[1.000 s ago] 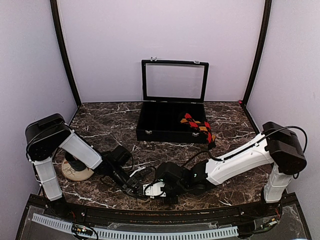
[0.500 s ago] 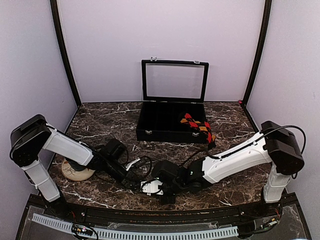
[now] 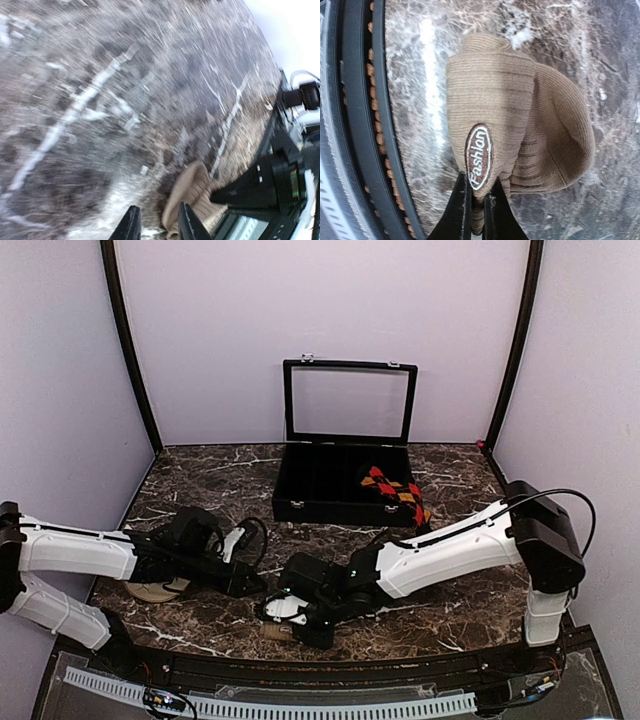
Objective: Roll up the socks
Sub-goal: Roll the sock at the center of the board.
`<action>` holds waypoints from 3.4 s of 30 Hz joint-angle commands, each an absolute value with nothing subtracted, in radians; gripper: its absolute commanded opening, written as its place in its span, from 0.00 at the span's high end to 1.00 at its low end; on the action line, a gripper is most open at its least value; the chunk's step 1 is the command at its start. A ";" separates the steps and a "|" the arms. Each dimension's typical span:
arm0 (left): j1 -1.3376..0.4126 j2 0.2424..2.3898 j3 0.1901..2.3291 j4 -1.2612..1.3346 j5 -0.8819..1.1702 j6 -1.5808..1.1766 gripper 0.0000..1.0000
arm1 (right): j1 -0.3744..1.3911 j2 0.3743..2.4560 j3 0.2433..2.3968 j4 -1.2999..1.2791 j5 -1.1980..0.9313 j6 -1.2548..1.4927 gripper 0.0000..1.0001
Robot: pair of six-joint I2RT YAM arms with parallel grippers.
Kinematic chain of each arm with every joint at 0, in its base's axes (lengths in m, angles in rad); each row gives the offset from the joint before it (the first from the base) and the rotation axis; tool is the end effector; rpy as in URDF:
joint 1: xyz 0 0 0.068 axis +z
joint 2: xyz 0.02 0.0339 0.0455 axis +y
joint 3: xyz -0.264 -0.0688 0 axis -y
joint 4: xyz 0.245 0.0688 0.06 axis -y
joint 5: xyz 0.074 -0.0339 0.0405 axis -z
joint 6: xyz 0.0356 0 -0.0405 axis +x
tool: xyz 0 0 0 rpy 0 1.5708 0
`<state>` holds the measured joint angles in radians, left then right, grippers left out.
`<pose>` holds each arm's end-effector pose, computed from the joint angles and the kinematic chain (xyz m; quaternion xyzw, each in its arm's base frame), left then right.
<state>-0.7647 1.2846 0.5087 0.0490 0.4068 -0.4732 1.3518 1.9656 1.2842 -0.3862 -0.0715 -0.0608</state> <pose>0.1649 -0.1778 0.1671 0.2116 0.8720 -0.3828 0.2198 0.0849 0.3934 0.1535 -0.6350 0.7306 0.1773 0.1779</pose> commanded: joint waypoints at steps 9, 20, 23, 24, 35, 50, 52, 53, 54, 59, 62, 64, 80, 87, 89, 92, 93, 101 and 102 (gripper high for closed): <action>-0.872 1.060 0.458 -0.119 -0.022 -0.545 0.75 | 1.268 2.057 1.398 -0.596 -0.334 0.055 1.00; -1.098 1.014 0.456 -0.151 -0.269 -0.612 0.75 | 1.193 2.126 1.460 -0.665 -0.504 0.054 1.00; -1.163 1.005 0.459 -0.155 -0.341 -0.617 0.74 | 1.178 2.140 1.474 -0.684 -0.538 0.049 1.00; -1.185 1.000 0.458 -0.155 -0.359 -0.618 0.74 | 1.171 2.145 1.478 -0.688 -0.549 0.049 1.00; -1.402 1.035 0.468 -0.075 -0.402 -0.473 0.70 | 1.115 2.213 1.562 -0.790 -0.619 0.001 1.00; -1.482 1.291 0.608 -0.109 -0.293 -0.228 0.67 | 1.094 2.244 1.598 -0.839 -0.658 -0.051 1.00; -1.481 1.315 0.616 -0.117 -0.302 -0.212 0.66 | 1.094 2.243 1.597 -0.840 -0.661 -0.056 1.00; -1.482 1.326 0.619 -0.119 -0.308 -0.204 0.66 | 1.094 2.243 1.596 -0.842 -0.663 -0.058 1.00; -1.482 1.342 0.622 -0.122 -0.319 -0.199 0.65 | 1.094 2.243 1.594 -0.843 -0.663 -0.060 1.00; -1.481 1.404 0.650 -0.149 -0.376 -0.182 0.64 | 1.094 2.241 1.593 -0.848 -0.672 -0.070 1.00; -1.481 1.436 0.661 -0.146 -0.400 -0.164 0.63 | 1.094 2.244 1.599 -0.853 -0.675 -0.076 1.00; -1.482 1.458 0.673 -0.152 -0.420 -0.156 0.62 | 1.094 2.244 1.601 -0.857 -0.678 -0.079 1.00; -1.478 1.578 0.709 -0.154 -0.403 -0.108 0.65 | 1.086 2.260 1.618 -0.865 -0.711 -0.091 1.00; -1.439 1.572 0.690 -0.137 -0.306 -0.121 0.94 | 1.082 2.264 1.620 -0.868 -0.718 -0.091 0.98; -1.420 1.558 0.680 -0.134 -0.278 -0.134 1.00 | 1.079 2.261 1.617 -0.868 -0.718 -0.089 0.93; -1.383 1.531 0.663 -0.120 -0.211 -0.154 1.00 | 1.070 2.252 1.606 -0.861 -0.723 -0.085 0.84; -1.372 1.522 0.658 -0.116 -0.190 -0.164 1.00 | 1.065 2.246 1.600 -0.855 -0.726 -0.082 0.80; -1.316 1.542 0.665 -0.108 -0.018 -0.207 1.00 | 0.991 2.170 1.512 -0.765 -0.767 -0.040 0.67; -1.308 1.550 0.672 -0.111 0.002 -0.212 1.00 | 0.983 2.156 1.496 -0.744 -0.774 -0.029 0.65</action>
<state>-1.3285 1.5196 0.6762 -0.0711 -0.1326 -0.1715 1.0252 2.2135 1.5547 -0.7975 -0.7776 -0.0612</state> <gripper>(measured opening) 0.079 0.320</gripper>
